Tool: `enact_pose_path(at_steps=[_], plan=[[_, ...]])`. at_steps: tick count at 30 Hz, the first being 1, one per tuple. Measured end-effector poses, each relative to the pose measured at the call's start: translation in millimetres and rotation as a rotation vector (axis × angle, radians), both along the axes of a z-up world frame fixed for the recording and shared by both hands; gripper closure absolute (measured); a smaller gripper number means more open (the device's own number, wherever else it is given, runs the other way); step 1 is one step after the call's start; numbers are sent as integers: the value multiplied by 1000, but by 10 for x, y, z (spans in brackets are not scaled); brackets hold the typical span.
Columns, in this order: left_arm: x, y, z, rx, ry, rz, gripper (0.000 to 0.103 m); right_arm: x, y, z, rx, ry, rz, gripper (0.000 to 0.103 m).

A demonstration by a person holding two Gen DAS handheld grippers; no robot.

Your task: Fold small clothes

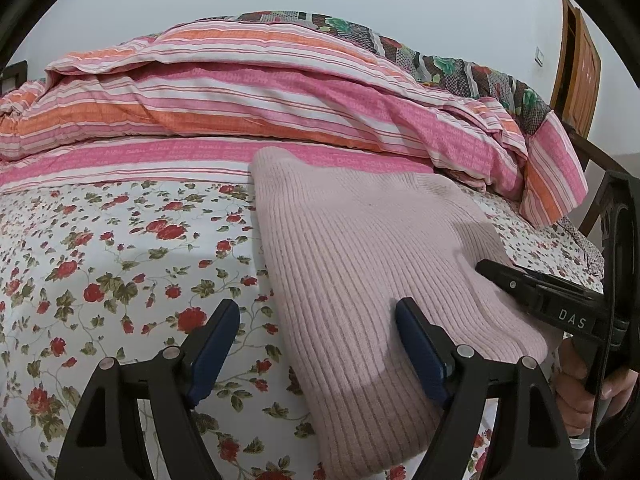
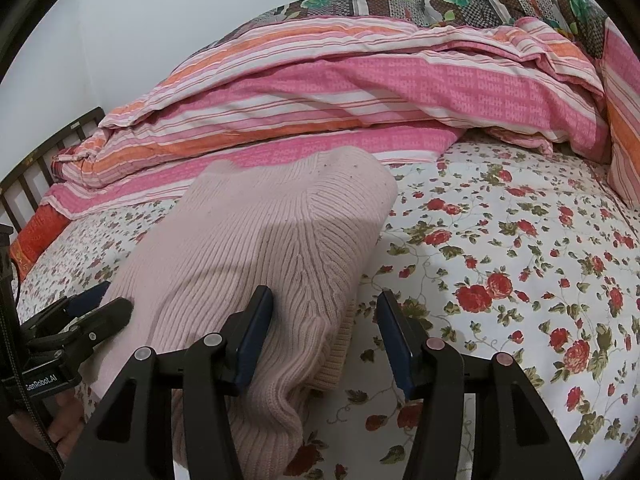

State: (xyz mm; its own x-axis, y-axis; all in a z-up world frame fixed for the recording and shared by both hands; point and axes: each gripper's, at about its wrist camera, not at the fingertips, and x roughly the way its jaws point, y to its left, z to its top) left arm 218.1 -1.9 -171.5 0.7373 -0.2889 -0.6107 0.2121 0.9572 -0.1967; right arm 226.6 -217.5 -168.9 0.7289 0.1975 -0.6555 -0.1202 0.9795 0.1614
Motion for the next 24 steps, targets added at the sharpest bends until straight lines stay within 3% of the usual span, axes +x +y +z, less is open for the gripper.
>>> enact_pose_path(at_steps=[24], plan=[[1, 6, -1, -1, 0, -1, 22, -12, 20, 8, -8, -4, 2, 49]])
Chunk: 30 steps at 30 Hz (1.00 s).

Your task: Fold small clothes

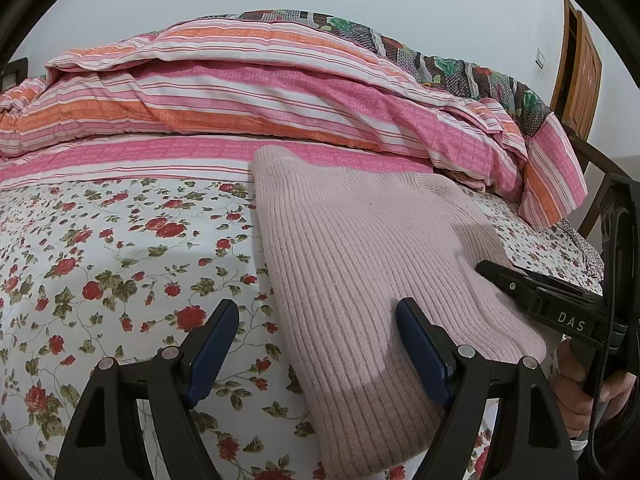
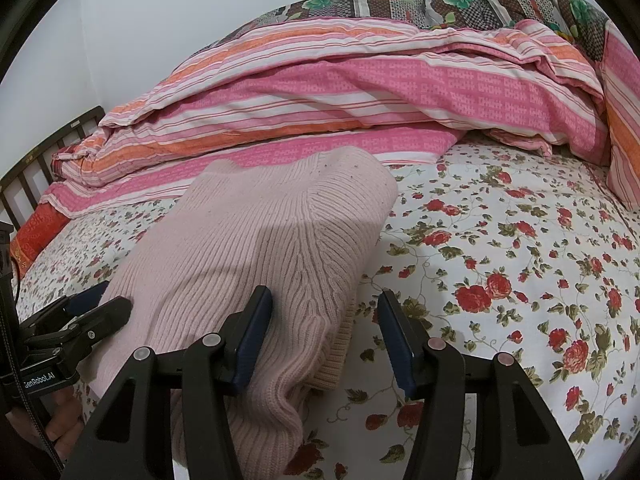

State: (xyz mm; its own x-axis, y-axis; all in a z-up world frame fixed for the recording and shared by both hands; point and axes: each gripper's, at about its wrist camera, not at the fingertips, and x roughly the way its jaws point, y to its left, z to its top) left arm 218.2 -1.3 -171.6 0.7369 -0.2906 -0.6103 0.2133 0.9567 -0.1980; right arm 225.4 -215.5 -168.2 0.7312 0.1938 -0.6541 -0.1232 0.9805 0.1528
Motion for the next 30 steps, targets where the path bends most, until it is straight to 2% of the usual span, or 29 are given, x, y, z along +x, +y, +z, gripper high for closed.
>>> enact_pose_path(at_steps=[27, 30], plan=[[9, 5, 2, 0, 0, -2, 22, -6, 9, 7, -2, -2, -1, 49], [-22, 20, 34, -13, -20, -8, 22, -27, 10, 35, -1, -11, 4, 49]])
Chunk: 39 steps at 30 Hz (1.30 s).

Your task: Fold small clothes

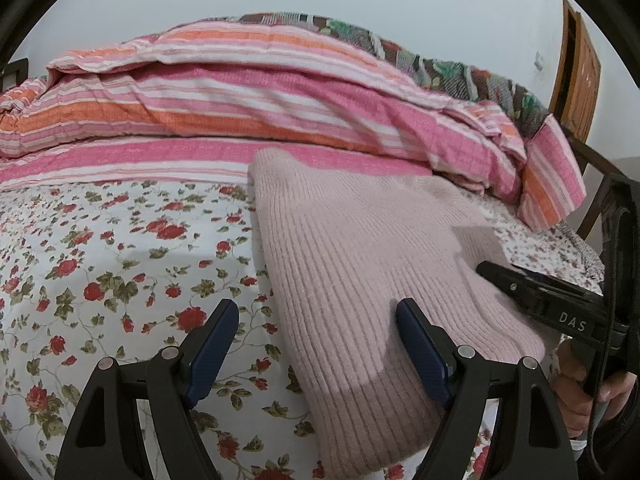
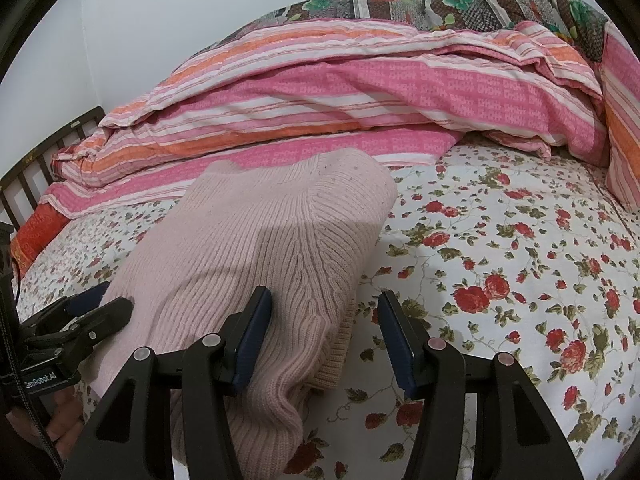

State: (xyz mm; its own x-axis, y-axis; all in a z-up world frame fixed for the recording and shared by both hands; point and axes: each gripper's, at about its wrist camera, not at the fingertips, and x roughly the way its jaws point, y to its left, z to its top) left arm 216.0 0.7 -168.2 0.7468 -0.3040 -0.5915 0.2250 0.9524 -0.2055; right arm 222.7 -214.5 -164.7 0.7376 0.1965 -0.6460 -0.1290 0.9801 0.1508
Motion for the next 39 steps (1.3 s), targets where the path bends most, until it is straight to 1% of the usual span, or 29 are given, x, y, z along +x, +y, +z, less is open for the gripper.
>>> enact_pose_path(at_steps=[3, 4, 7, 10, 14, 18, 20, 22, 23, 25, 27, 29, 31, 32, 35, 39], plan=[[-68, -4, 62, -5, -33, -15, 25, -1, -53, 28, 40, 3, 17, 49], [-88, -7, 85, -7, -45, -22, 25, 12, -91, 31, 68, 13, 19, 49], [-137, 23, 160, -39, -77, -26, 25, 42, -177, 43, 132, 37, 13, 49], [-139, 97, 211, -78, -92, -2, 25, 56, -197, 75, 152, 39, 9, 49], [-52, 187, 205, -103, -65, 51, 25, 74, -203, 133, 156, 25, 5, 51], [47, 230, 128, -93, -12, 98, 26, 127, -246, 153, 185, 21, -9, 55], [58, 228, 123, -93, -11, 102, 26, 165, -254, 119, 201, 36, -7, 59], [71, 220, 136, -87, -14, 100, 26, 192, -227, 78, 198, 52, 6, 67], [73, 215, 142, -83, -16, 99, 26, 194, -202, 67, 187, 54, 15, 69], [75, 197, 149, -77, -19, 95, 26, 170, -168, 81, 158, 39, 17, 71], [82, 194, 148, -75, -16, 95, 26, 150, -180, 96, 166, 27, 24, 75], [101, 198, 142, -78, -7, 94, 26, 157, -199, 74, 177, 34, 22, 75], [132, 203, 131, -76, 9, 93, 26, 175, -190, 36, 167, 52, 12, 75], [153, 197, 123, -77, 21, 88, 26, 174, -185, 34, 166, 53, 9, 75], [190, 181, 124, -81, 25, 76, 26, 161, -193, 65, 169, 52, 7, 74], [275, 96, 114, -70, 36, 71, 26, 148, -230, 86, 184, 47, 4, 69]])
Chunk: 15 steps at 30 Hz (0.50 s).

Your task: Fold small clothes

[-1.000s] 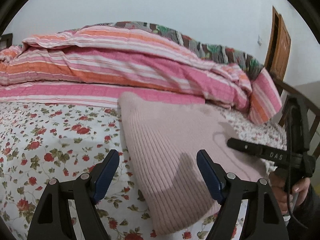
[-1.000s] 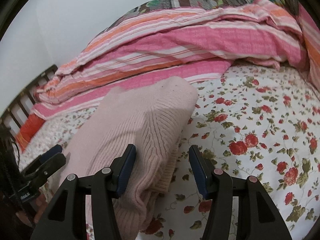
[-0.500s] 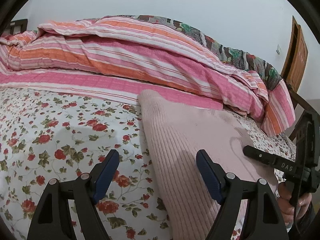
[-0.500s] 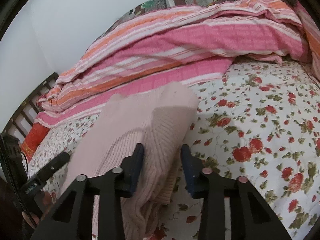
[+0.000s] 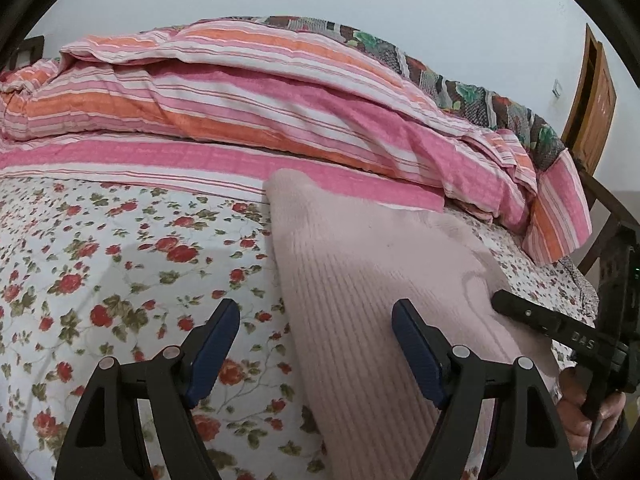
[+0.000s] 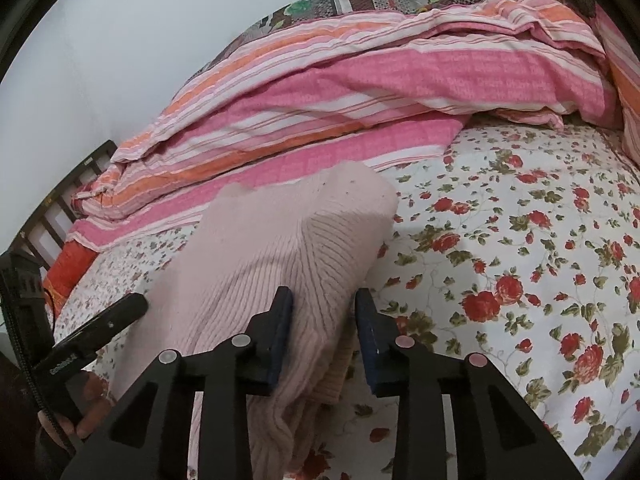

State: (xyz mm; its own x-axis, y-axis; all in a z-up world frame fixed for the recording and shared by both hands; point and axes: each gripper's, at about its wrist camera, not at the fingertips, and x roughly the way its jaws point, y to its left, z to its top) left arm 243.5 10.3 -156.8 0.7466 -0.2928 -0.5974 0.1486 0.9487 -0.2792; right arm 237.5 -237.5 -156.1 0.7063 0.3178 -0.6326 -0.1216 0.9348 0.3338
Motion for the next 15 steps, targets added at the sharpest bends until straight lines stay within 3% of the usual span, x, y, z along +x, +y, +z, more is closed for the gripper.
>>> enact_pose_path(at_steps=[8, 15], plan=[[206, -28, -29, 26, 37, 27, 26, 40, -14, 132, -27, -57, -25, 64], [249, -113, -127, 84, 54, 20, 24, 324, -119, -81, -22, 48, -79, 57]])
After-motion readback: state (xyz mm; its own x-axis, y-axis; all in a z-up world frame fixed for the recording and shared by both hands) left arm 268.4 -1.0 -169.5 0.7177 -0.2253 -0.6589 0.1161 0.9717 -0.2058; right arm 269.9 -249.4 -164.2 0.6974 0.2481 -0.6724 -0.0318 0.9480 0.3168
